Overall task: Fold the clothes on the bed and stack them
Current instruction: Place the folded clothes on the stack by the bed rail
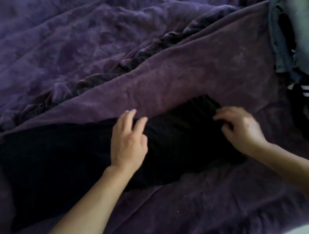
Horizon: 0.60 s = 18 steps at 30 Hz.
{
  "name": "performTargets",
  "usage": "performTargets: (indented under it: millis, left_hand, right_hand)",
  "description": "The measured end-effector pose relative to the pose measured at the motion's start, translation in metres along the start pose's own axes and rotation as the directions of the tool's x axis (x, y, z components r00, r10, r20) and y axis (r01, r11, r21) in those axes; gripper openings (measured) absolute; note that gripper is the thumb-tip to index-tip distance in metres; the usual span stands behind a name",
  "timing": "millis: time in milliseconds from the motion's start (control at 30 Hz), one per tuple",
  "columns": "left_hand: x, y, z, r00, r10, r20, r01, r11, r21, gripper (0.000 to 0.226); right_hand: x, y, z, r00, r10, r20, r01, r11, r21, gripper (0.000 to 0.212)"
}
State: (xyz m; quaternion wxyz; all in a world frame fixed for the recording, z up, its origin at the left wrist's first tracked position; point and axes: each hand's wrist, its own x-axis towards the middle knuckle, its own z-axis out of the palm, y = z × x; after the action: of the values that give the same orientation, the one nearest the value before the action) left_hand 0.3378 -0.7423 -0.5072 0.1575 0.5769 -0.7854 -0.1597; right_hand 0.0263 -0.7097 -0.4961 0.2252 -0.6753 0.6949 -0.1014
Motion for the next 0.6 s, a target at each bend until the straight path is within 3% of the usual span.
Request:
performTargets:
  millis: [33,67,133,167,233,267,367,500,600]
  left_hand:
    - [-0.007,0.011,0.007,0.995,0.099,0.027,-0.099,0.995,0.001,0.040]
    - [-0.015,0.022,0.015,0.979,0.179,0.098,-0.182,0.983,0.014,0.039]
    - [-0.036,0.036,0.030,0.914,0.189,0.359,-0.230,0.970,0.074,0.042]
    - [-0.046,0.037,0.037,0.867,0.127,0.482,-0.200,0.974,0.103,0.047]
    - [-0.057,0.033,0.042,0.767,0.004,0.641,-0.089,0.991,0.099,0.056]
    - [-0.057,0.032,0.041,0.756,-0.007,0.654,-0.061,0.995,0.081,0.057]
    - [-0.054,0.030,0.030,0.831,0.030,0.555,-0.036,0.999,-0.001,0.055]
    - [-0.070,0.007,0.005,0.906,-0.097,0.411,0.112,0.994,-0.013,0.048]
    - [-0.097,-0.019,-0.016,0.901,-0.269,0.342,0.291,0.957,-0.014,0.039]
  right_hand:
    - [0.006,-0.002,-0.002,0.980,0.181,-0.087,-0.179,0.983,0.026,0.037]
    - [0.012,-0.008,-0.001,0.927,0.370,-0.056,-0.366,0.928,0.063,0.057]
    - [0.017,-0.016,0.008,0.815,0.564,0.131,-0.569,0.823,-0.005,0.093]
    - [0.017,-0.018,0.014,0.791,0.575,0.209,-0.575,0.815,-0.069,0.094]
    - [0.015,-0.010,0.023,0.769,0.574,0.282,-0.578,0.812,-0.076,0.070]
    - [0.014,-0.005,0.022,0.769,0.574,0.284,-0.600,0.800,0.007,0.054]
    - [0.008,0.012,0.004,0.759,0.593,0.269,-0.650,0.716,0.254,0.026]
    - [-0.003,-0.006,-0.040,0.806,0.543,0.235,-0.589,0.771,0.241,0.020]
    - [-0.004,-0.070,-0.060,0.873,0.406,0.270,-0.467,0.855,0.224,0.020]
